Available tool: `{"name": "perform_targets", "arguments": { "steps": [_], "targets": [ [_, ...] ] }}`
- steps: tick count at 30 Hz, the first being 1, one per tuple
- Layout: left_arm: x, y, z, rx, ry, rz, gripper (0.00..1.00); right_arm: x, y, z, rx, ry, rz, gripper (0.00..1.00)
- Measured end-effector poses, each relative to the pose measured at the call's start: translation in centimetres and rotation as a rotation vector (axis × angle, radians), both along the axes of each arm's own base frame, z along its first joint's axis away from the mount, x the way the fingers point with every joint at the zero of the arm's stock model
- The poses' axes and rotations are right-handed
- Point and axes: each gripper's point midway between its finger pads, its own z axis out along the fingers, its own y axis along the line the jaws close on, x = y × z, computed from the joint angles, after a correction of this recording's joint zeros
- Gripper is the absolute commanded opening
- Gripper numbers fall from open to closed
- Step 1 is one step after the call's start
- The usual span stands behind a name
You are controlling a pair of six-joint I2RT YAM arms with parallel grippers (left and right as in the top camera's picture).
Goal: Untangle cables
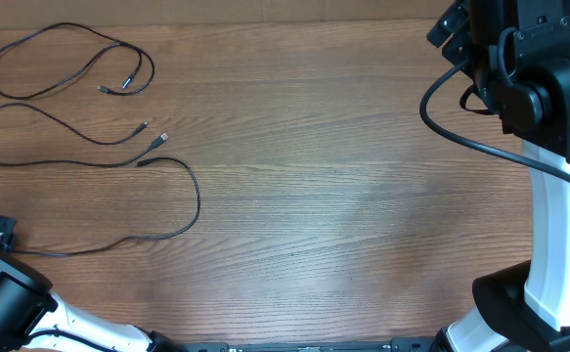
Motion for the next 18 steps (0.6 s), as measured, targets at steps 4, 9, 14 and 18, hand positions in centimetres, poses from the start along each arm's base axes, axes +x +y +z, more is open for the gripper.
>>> {"name": "perform_targets", "arguments": {
  "steps": [4,9,14,18],
  "targets": [
    [1.2,0.2,0.2,0.001,-0.053,-0.029,0.04,0.0,0.0,0.0,0.0,0.0,0.0,1.0],
    [4.4,1.4,2.7,0.012,-0.185,-0.097,0.04,0.0,0.0,0.0,0.0,-0.001,0.0,1.0],
    [7.4,3.0,6.8,0.06,-0.287,-0.183,0.04,0.0,0.0,0.0,0.0,-0.001,0.0,1.0],
    [7.4,2.9,7.3,0.054,-0.283,-0.201,0.05,0.0,0.0,0.0,0.0,0.0,0.0,1.0]
  ]
}}
